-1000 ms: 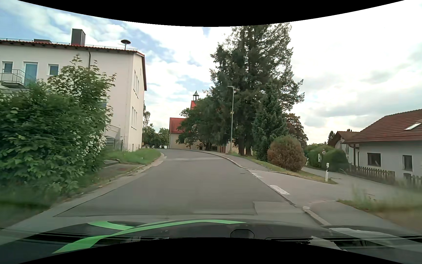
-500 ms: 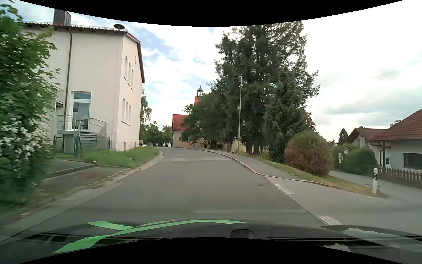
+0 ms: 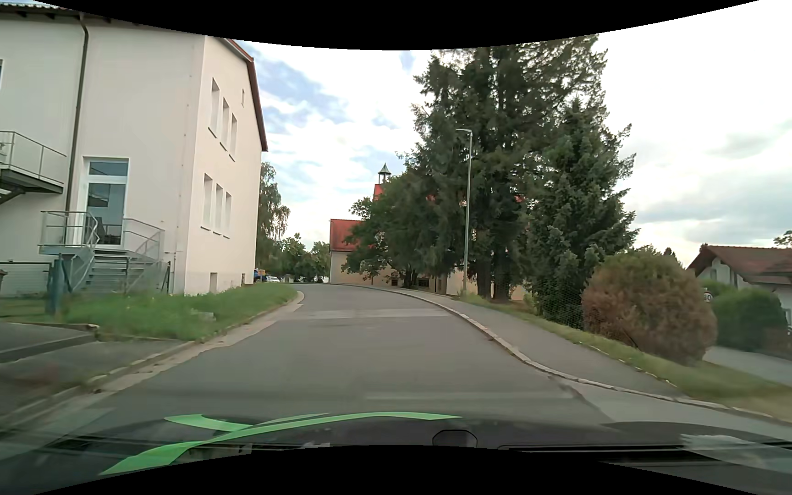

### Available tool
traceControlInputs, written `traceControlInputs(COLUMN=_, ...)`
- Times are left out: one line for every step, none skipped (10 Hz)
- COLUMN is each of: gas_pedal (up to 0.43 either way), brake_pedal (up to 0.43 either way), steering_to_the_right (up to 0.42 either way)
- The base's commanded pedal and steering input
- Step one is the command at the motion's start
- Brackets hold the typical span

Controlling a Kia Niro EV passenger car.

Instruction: Follow the waypoints while adhering to traffic rules and regulations

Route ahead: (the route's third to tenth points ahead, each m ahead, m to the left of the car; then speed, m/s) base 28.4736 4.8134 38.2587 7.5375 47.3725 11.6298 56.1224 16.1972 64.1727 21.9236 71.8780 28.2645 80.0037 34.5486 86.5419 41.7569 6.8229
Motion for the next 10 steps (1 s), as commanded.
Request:
traceControlInputs(gas_pedal=0.13, brake_pedal=0.0, steering_to_the_right=-0.033)
traceControlInputs(gas_pedal=0.13, brake_pedal=0.0, steering_to_the_right=-0.033)
traceControlInputs(gas_pedal=0.13, brake_pedal=0.0, steering_to_the_right=-0.033)
traceControlInputs(gas_pedal=0.13, brake_pedal=0.0, steering_to_the_right=-0.033)
traceControlInputs(gas_pedal=0.13, brake_pedal=0.0, steering_to_the_right=-0.033)
traceControlInputs(gas_pedal=0.13, brake_pedal=0.0, steering_to_the_right=-0.033)
traceControlInputs(gas_pedal=0.13, brake_pedal=0.0, steering_to_the_right=-0.033)
traceControlInputs(gas_pedal=0.13, brake_pedal=0.0, steering_to_the_right=-0.033)
traceControlInputs(gas_pedal=0.13, brake_pedal=0.0, steering_to_the_right=-0.033)
traceControlInputs(gas_pedal=0.138, brake_pedal=0.0, steering_to_the_right=-0.033)
